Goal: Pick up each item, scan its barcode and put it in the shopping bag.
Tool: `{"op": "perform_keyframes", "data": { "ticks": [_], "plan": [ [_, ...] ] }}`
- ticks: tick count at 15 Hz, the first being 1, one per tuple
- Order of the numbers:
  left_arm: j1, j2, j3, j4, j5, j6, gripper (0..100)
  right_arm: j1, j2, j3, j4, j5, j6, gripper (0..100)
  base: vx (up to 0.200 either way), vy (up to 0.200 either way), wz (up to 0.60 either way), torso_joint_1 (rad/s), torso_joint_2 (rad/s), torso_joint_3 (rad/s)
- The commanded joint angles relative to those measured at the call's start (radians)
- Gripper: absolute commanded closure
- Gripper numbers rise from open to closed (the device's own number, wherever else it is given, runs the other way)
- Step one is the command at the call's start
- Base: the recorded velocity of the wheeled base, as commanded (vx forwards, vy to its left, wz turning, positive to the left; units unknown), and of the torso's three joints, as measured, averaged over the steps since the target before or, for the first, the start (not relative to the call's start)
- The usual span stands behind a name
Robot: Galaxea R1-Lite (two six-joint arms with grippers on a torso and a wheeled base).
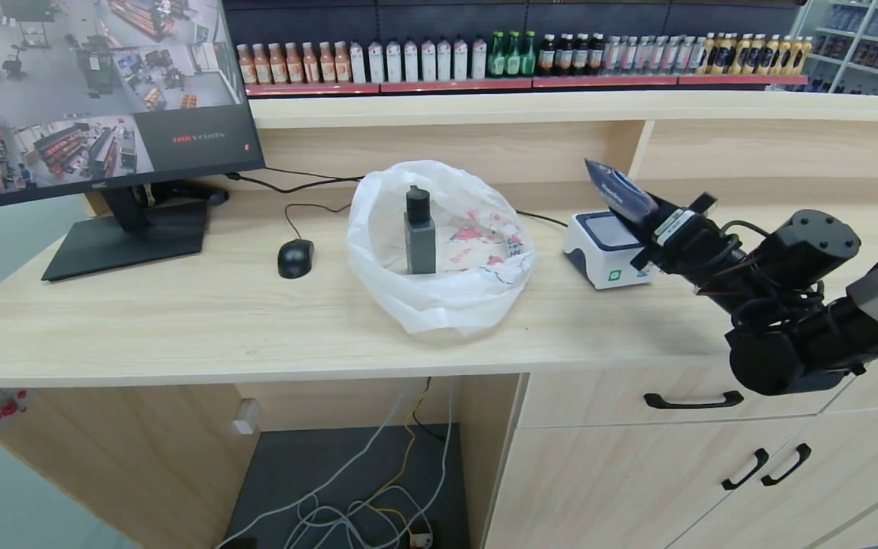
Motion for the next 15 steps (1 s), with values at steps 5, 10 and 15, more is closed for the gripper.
{"op": "perform_keyframes", "data": {
  "ticks": [5,10,15],
  "plan": [
    [-0.001,0.0,0.0,0.0,0.0,0.0,0,-0.006,0.026,-0.022,-0.001,0.032,-0.029,100,0.0,0.0,0.0,0.0,0.0,0.0],
    [-0.001,0.0,0.0,0.0,0.0,0.0,0,-0.006,0.046,-0.019,-0.001,0.036,-0.044,100,0.0,0.0,0.0,0.0,0.0,0.0],
    [0.001,0.0,-0.002,0.0,0.002,0.0,0,0.005,0.039,-0.023,-0.001,0.032,-0.044,100,0.0,0.0,0.0,0.0,0.0,0.0]
  ]
}}
